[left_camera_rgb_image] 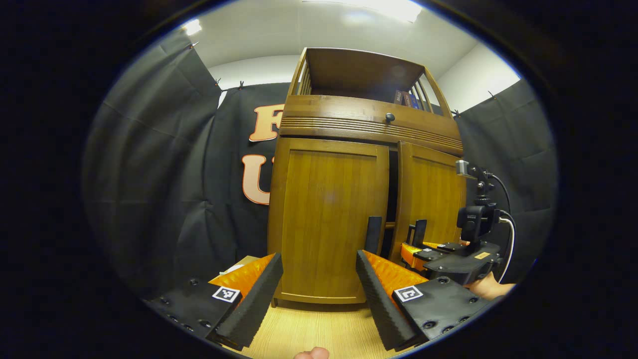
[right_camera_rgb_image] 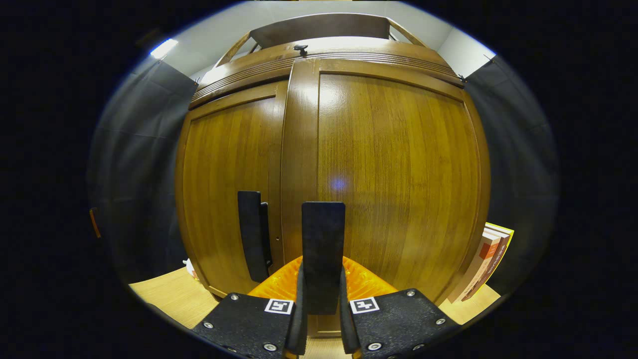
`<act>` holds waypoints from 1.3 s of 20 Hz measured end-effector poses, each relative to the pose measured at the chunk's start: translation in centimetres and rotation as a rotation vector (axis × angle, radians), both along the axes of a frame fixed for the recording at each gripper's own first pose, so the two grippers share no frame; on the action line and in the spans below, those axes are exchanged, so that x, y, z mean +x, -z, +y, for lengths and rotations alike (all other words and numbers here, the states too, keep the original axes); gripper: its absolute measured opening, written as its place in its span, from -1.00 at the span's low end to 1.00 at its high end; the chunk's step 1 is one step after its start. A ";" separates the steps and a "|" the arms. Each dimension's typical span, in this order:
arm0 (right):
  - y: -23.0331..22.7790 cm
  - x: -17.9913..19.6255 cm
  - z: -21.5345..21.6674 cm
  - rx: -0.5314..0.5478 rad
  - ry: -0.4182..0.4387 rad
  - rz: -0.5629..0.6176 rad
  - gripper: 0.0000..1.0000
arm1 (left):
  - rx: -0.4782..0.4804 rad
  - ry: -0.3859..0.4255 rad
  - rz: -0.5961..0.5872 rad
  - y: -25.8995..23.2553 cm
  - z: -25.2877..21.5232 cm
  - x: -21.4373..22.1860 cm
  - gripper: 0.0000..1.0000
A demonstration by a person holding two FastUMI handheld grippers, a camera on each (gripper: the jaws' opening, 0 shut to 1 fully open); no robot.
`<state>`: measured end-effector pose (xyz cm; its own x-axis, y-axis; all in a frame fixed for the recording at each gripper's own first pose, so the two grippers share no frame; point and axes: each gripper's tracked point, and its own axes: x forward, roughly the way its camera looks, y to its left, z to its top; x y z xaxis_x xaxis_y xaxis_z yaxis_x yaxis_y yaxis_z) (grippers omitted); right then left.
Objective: Open the right door of the double-door shoe cabinet with the right hand, and open the left door with the left hand.
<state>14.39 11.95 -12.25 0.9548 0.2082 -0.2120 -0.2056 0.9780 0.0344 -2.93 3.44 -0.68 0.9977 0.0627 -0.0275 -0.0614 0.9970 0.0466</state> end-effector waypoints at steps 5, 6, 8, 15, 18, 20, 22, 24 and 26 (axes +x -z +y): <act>-0.4 -2.9 -1.2 0.013 -0.016 -0.004 -0.46 | 0.002 0.024 0.006 0.2 -1.5 -0.2 0.99; -0.5 -3.2 -1.4 0.013 -0.015 -0.008 -0.46 | 0.004 0.029 0.008 0.2 -1.7 -0.2 0.99; -0.6 -3.9 -1.9 0.014 -0.013 -0.006 -0.46 | 0.008 0.038 0.009 0.1 -2.3 -0.3 0.99; -1.0 -6.5 -3.9 0.013 -0.002 0.031 -0.46 | 0.007 0.077 0.010 0.3 -4.4 -0.2 0.93; -1.3 -7.3 -5.0 -0.005 0.010 0.033 -0.46 | 0.003 0.097 0.010 0.4 -5.4 0.0 0.99; -1.2 -7.8 -5.9 -0.017 0.027 0.040 -0.39 | 0.001 0.110 0.010 0.5 -6.2 -0.1 0.99; -0.8 -8.5 -7.1 -0.036 0.052 0.068 -0.47 | -0.002 0.121 0.010 0.5 -6.8 -0.1 0.93; -1.2 -9.2 -8.4 -0.038 0.077 0.066 -0.43 | -0.006 0.132 0.012 0.7 -7.4 -0.1 0.99; -1.4 -9.4 -9.3 -0.021 0.103 0.071 -0.58 | -0.007 0.141 0.017 0.9 -7.9 -0.1 0.99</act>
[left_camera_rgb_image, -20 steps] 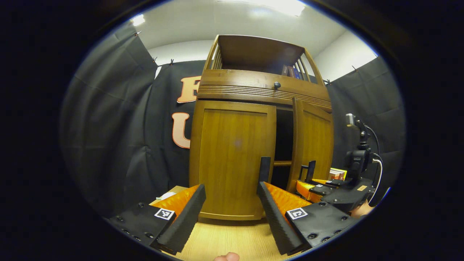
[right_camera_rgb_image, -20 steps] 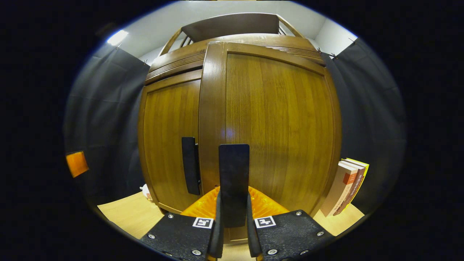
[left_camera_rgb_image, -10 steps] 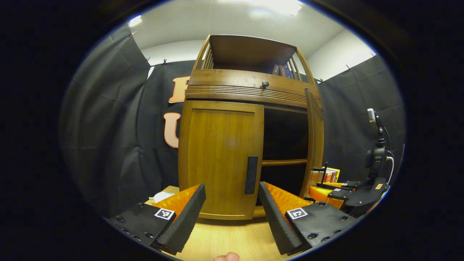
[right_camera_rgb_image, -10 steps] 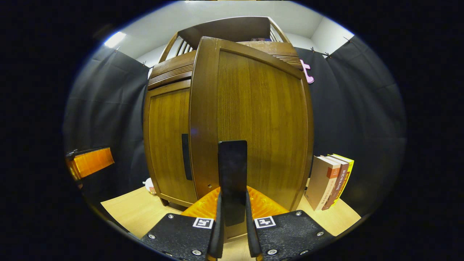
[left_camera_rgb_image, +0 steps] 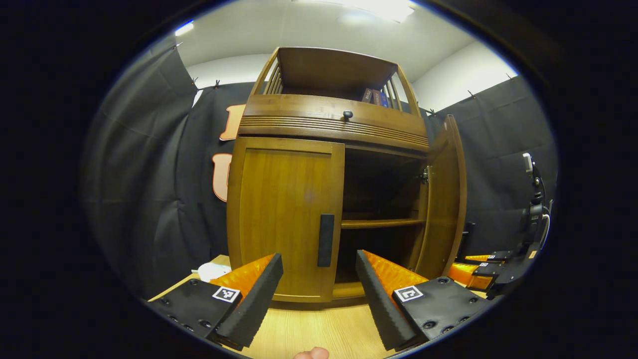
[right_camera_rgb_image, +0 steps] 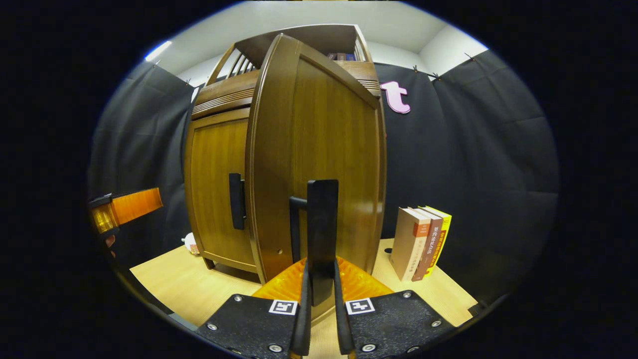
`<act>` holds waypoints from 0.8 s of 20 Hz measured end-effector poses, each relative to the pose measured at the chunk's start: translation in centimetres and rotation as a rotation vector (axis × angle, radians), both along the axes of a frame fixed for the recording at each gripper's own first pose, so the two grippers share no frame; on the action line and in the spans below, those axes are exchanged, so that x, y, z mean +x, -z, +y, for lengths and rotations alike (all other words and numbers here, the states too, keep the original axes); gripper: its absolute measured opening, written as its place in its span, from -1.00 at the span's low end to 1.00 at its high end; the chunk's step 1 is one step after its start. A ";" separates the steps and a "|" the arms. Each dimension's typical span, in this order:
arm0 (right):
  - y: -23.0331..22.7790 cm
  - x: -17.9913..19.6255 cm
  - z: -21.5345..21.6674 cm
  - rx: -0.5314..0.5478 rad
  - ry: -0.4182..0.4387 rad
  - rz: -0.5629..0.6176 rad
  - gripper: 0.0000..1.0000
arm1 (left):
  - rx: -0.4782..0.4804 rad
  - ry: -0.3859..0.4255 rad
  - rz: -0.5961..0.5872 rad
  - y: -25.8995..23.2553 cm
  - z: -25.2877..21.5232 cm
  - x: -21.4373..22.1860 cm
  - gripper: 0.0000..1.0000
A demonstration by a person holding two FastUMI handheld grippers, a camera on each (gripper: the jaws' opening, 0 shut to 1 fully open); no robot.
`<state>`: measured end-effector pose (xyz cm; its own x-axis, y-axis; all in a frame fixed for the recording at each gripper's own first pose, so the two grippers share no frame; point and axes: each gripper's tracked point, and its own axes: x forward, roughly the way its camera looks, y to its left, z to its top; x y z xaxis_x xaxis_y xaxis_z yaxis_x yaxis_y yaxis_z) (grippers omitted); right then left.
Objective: Open the right door of the double-door shoe cabinet with the right hand, and open the left door with the left hand.
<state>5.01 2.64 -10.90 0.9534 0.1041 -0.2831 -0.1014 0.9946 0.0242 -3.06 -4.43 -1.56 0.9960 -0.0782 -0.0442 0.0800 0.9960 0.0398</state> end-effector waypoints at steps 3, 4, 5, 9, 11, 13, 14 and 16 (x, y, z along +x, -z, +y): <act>0.0 -0.4 -1.2 -0.024 0.028 0.003 -0.68 | 0.003 0.010 0.001 0.0 -0.5 0.0 0.93; 0.0 -0.5 -1.9 -0.031 0.033 0.004 -0.70 | 0.003 0.014 0.001 0.0 -0.8 0.0 0.99; 0.0 -0.7 -2.6 -0.027 0.041 0.008 -0.74 | 0.003 0.018 0.001 0.1 -1.0 0.0 0.93; -0.2 -1.0 -4.8 -0.028 0.062 0.016 -0.82 | 0.001 0.026 0.002 0.2 -1.5 -0.1 0.93; -0.2 -1.0 -5.9 -0.033 0.054 0.018 -0.84 | 0.000 0.025 0.005 0.5 -1.4 0.0 0.93; -0.2 -1.0 -7.6 -0.037 0.054 0.021 -0.84 | 0.000 0.024 0.005 0.5 -1.5 0.0 0.87; -0.3 -0.9 -8.1 -0.032 0.060 0.022 -0.84 | -0.001 0.023 0.005 0.4 -1.5 0.0 0.87; -0.3 -1.0 -9.0 -0.005 0.067 0.022 -0.85 | -0.003 0.019 0.010 0.6 -1.5 0.1 0.93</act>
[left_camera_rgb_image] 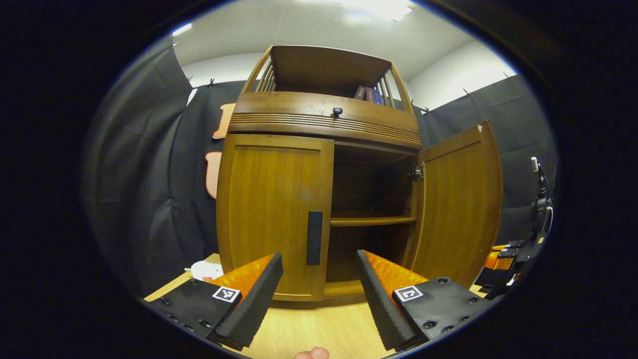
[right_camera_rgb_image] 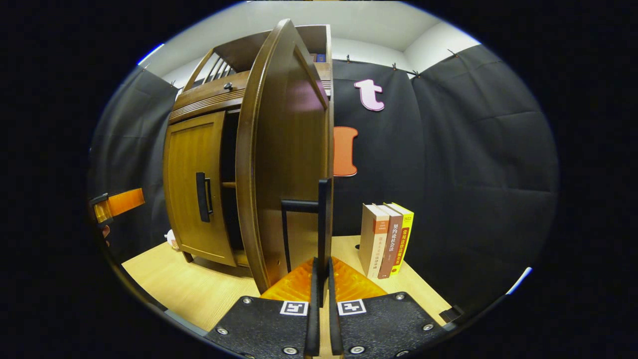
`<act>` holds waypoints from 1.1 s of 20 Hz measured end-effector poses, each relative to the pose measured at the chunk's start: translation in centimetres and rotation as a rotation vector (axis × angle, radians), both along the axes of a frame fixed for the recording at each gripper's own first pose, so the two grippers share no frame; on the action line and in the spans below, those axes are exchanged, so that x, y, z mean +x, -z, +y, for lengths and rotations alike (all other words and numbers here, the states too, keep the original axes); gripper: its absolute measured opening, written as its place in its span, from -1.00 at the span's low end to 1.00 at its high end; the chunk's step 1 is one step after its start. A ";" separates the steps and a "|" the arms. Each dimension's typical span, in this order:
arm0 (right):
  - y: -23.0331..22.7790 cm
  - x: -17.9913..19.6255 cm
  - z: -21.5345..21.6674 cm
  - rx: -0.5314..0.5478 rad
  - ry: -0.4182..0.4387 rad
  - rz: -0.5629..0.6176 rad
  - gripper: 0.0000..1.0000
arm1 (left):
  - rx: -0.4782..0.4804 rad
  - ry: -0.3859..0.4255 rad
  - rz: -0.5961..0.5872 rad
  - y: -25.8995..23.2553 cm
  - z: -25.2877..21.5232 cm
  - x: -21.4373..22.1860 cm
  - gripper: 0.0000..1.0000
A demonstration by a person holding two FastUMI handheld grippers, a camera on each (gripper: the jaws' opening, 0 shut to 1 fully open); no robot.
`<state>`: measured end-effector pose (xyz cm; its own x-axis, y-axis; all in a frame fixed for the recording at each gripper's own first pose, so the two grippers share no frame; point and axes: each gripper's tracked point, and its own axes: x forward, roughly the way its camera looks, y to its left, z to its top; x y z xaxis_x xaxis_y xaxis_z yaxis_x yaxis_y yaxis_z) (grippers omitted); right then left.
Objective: Open the right door of the double-door shoe cabinet with the right hand, and open the left door with the left hand.
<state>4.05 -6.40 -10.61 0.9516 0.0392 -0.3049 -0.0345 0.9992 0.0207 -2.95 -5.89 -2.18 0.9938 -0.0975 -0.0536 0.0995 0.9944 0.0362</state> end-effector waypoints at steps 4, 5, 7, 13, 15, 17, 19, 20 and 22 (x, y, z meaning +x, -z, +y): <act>-0.2 0.4 -1.9 0.034 -0.022 -0.020 -0.93 | -0.003 -0.008 0.009 0.3 0.1 0.1 0.99; -0.2 0.4 -2.3 0.037 -0.036 -0.022 -1.00 | -0.002 -0.009 0.010 0.3 0.1 0.1 0.99; -0.2 0.4 -3.1 0.043 -0.067 -0.029 -1.00 | 0.000 -0.012 0.010 0.4 0.1 0.1 0.87; -0.1 1.2 -6.1 0.123 -0.129 -0.046 -0.96 | 0.000 0.007 0.022 0.7 -0.1 0.1 0.93; 0.0 1.3 -6.5 0.119 -0.159 -0.046 -0.94 | 0.003 0.013 0.021 0.7 -0.1 0.0 0.87; 0.8 0.2 -6.7 0.134 -0.184 0.001 -0.78 | 0.001 0.020 0.023 0.7 -0.2 0.0 0.87; -0.1 -0.7 -7.0 0.179 -0.158 -0.023 -0.72 | 0.002 0.016 0.026 0.8 -0.1 0.1 0.87; -0.4 -1.5 -7.4 0.179 -0.138 -0.018 -0.80 | -0.001 0.016 0.028 1.0 -0.2 0.2 0.87; 0.0 -2.5 -8.1 0.127 -0.084 -0.014 -0.79 | -0.004 0.021 0.033 1.1 -0.2 0.3 0.87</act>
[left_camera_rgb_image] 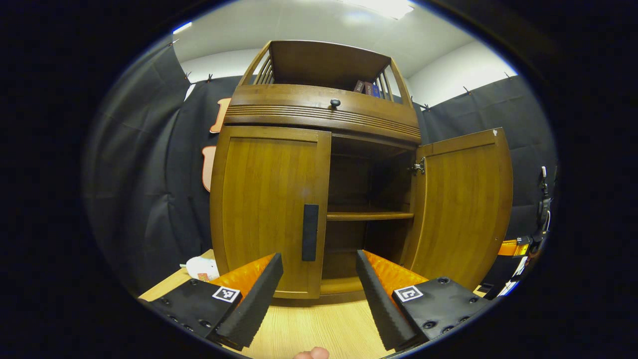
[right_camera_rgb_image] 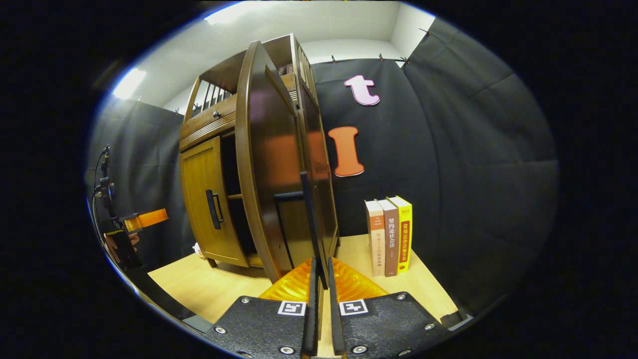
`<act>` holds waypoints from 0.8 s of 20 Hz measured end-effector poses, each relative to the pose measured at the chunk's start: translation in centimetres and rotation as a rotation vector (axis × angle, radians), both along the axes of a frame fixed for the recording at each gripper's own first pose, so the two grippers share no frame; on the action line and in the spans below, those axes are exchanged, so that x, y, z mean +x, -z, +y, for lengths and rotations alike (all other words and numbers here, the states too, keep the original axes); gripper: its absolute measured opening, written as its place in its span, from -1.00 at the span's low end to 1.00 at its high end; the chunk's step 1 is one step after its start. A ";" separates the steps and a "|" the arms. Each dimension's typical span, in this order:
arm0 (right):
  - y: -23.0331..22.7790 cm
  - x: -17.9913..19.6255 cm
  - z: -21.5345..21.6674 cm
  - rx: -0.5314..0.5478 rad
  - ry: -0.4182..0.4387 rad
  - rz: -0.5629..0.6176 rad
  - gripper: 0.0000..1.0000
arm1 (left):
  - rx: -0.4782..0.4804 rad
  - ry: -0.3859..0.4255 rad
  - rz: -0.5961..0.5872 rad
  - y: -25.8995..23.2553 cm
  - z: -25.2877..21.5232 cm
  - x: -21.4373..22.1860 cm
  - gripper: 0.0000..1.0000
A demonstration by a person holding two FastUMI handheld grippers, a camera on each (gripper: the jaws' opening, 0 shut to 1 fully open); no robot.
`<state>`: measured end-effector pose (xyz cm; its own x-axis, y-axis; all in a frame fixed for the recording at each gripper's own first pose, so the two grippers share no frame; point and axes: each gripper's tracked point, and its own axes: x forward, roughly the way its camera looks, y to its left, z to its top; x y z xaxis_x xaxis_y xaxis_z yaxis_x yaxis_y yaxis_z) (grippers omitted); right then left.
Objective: Open the right door of the double-door shoe cabinet with the right hand, and open the left door with the left hand.
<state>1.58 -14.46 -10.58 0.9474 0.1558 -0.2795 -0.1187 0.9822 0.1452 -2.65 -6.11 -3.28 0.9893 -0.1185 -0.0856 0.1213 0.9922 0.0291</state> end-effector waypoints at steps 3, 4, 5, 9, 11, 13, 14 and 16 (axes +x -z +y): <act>-2.4 -2.9 -0.8 0.004 0.105 -0.032 -0.81 | 0.006 0.002 0.004 0.1 0.0 -0.1 0.87; -3.2 -3.7 -0.6 0.010 0.131 -0.038 -0.80 | 0.003 0.005 0.005 0.1 -0.1 -0.1 0.93; -4.2 -4.3 -0.3 0.007 0.148 -0.051 -0.82 | -0.005 0.013 0.008 0.1 -0.2 -0.2 0.87; -7.9 -4.6 3.5 0.016 0.147 -0.110 -0.84 | 0.004 0.039 0.018 0.1 -0.3 -0.6 0.99; -8.4 -3.7 5.8 0.014 0.123 -0.115 -0.85 | 0.008 0.041 0.018 0.1 -0.4 -0.6 0.93; -8.2 -2.3 8.0 0.003 0.086 -0.111 -0.85 | 0.008 0.027 0.020 0.1 -0.2 -0.6 0.87; -8.0 -1.7 9.4 0.002 0.060 -0.106 -0.85 | 0.008 0.015 0.021 0.1 0.1 -0.6 0.87; -7.2 -0.5 11.1 0.000 0.027 -0.094 -0.85 | 0.009 -0.017 0.022 -0.1 0.4 -0.5 0.94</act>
